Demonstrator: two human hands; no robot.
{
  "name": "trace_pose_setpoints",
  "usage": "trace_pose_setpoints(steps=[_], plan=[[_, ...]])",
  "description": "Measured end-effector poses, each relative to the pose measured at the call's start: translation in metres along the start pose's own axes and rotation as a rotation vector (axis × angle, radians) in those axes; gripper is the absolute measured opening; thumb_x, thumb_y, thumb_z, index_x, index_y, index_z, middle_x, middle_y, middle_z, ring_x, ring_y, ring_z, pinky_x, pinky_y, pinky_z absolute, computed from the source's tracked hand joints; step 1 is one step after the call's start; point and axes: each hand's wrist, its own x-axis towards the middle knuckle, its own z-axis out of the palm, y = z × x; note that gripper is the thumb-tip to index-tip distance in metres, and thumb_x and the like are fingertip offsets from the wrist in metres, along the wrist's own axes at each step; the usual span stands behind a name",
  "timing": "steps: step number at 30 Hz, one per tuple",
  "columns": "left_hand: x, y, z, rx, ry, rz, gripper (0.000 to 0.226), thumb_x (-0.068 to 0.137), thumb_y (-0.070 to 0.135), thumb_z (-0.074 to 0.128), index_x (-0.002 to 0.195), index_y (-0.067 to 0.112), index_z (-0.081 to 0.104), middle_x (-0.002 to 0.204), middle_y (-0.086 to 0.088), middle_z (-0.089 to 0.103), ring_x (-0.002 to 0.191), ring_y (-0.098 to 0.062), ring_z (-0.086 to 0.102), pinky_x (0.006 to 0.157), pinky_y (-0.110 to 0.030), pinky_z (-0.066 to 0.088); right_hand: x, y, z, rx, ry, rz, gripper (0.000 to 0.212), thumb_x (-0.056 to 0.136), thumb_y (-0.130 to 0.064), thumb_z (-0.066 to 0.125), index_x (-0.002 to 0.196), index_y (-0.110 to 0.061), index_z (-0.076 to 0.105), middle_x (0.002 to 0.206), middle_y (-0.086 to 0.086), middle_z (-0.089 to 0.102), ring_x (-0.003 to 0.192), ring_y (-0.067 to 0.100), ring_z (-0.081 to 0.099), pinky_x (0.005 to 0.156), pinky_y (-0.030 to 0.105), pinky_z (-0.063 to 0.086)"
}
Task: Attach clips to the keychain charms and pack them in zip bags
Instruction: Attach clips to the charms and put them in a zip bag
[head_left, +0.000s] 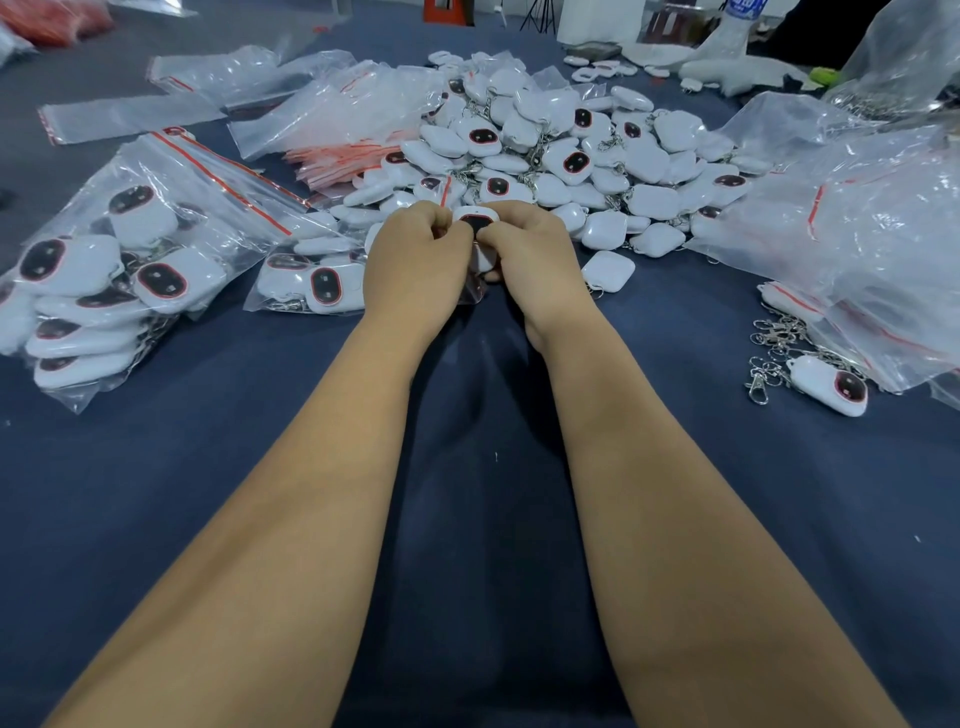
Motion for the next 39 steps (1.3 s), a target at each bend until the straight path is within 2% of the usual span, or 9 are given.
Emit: trace_pose_setpoints(steps=[8, 11, 14, 18, 22, 26, 32, 36, 39], plan=[[-0.0011, 0.0021, -0.0006, 0.008, 0.008, -0.002, 0.024, 0.087, 0.022, 0.052, 0.087, 0.002, 0.065, 0.087, -0.013, 0.068, 0.071, -0.016, 0.050, 0.070, -0.038, 0.047, -0.0004, -0.0013, -0.0014, -0.025, -0.003, 0.003, 0.022, 0.088, 0.001, 0.049, 0.086, -0.012, 0.067, 0.067, -0.001, 0.060, 0.062, 0.011, 0.052, 0.063, 0.026, 0.046], [-0.0006, 0.0015, 0.0000, -0.001, -0.007, -0.008, 0.020, 0.087, 0.023, 0.051, 0.081, 0.009, 0.064, 0.075, -0.003, 0.064, 0.068, -0.013, 0.050, 0.064, -0.032, 0.043, -0.0013, -0.0027, -0.0022, -0.012, 0.004, 0.000, 0.023, 0.087, 0.000, 0.050, 0.078, -0.014, 0.065, 0.063, -0.004, 0.061, 0.061, 0.010, 0.054, 0.063, 0.025, 0.047], [-0.0001, 0.0019, -0.0006, -0.001, -0.024, -0.018, 0.016, 0.087, 0.024, 0.051, 0.076, 0.020, 0.062, 0.070, 0.008, 0.060, 0.065, -0.008, 0.050, 0.059, -0.026, 0.039, -0.0023, -0.0038, -0.0027, 0.074, 0.019, 0.005, 0.028, 0.085, 0.001, 0.051, 0.066, -0.017, 0.060, 0.053, -0.009, 0.058, 0.049, 0.004, 0.053, 0.052, 0.018, 0.044], [0.0002, 0.0015, -0.0010, -0.008, -0.031, -0.019, 0.017, 0.087, 0.025, 0.051, 0.079, 0.017, 0.064, 0.072, 0.007, 0.061, 0.067, -0.011, 0.051, 0.063, -0.029, 0.040, -0.0018, -0.0041, -0.0023, 0.084, 0.026, 0.011, 0.026, 0.085, 0.002, 0.050, 0.069, -0.015, 0.061, 0.055, -0.007, 0.058, 0.050, 0.005, 0.052, 0.050, 0.017, 0.042], [0.0002, 0.0012, -0.0001, 0.005, -0.035, -0.010, 0.016, 0.089, 0.029, 0.053, 0.076, 0.021, 0.060, 0.071, 0.008, 0.059, 0.065, -0.008, 0.049, 0.061, -0.028, 0.039, -0.0017, -0.0043, -0.0020, 0.112, 0.021, 0.021, 0.024, 0.084, 0.002, 0.050, 0.072, -0.013, 0.064, 0.059, -0.004, 0.061, 0.055, 0.008, 0.053, 0.057, 0.021, 0.045], [0.0008, 0.0019, -0.0008, -0.001, -0.040, 0.003, 0.020, 0.088, 0.024, 0.053, 0.089, 0.008, 0.065, 0.077, 0.002, 0.061, 0.069, -0.014, 0.049, 0.065, -0.031, 0.040, -0.0027, -0.0044, -0.0007, 0.100, 0.025, 0.031, 0.021, 0.086, 0.002, 0.053, 0.077, -0.013, 0.066, 0.056, -0.007, 0.062, 0.051, 0.004, 0.054, 0.054, 0.018, 0.045], [0.0015, 0.0031, -0.0009, 0.043, -0.030, 0.013, 0.019, 0.088, 0.016, 0.051, 0.091, 0.004, 0.065, 0.085, -0.005, 0.064, 0.076, -0.019, 0.052, 0.066, -0.033, 0.040, -0.0022, -0.0022, 0.0002, 0.030, 0.021, 0.022, 0.021, 0.084, 0.002, 0.050, 0.078, -0.011, 0.065, 0.060, -0.002, 0.058, 0.063, 0.016, 0.050, 0.068, 0.034, 0.045], [0.0010, 0.0009, 0.0009, 0.015, -0.009, 0.020, 0.018, 0.088, 0.024, 0.053, 0.083, 0.010, 0.064, 0.074, 0.004, 0.060, 0.065, -0.010, 0.049, 0.062, -0.030, 0.039, -0.0027, -0.0035, 0.0002, 0.068, 0.036, 0.030, 0.021, 0.086, -0.001, 0.052, 0.074, -0.014, 0.063, 0.056, -0.005, 0.058, 0.056, 0.012, 0.050, 0.062, 0.030, 0.046], [-0.0016, 0.0019, 0.0023, -0.038, 0.048, 0.051, 0.022, 0.090, 0.023, 0.049, 0.075, 0.012, 0.060, 0.067, 0.006, 0.054, 0.061, -0.008, 0.043, 0.061, -0.034, 0.038, -0.0011, -0.0035, 0.0007, 0.133, 0.100, 0.032, 0.021, 0.088, -0.001, 0.053, 0.073, -0.016, 0.057, 0.065, -0.002, 0.061, 0.064, 0.015, 0.054, 0.059, 0.027, 0.048]])
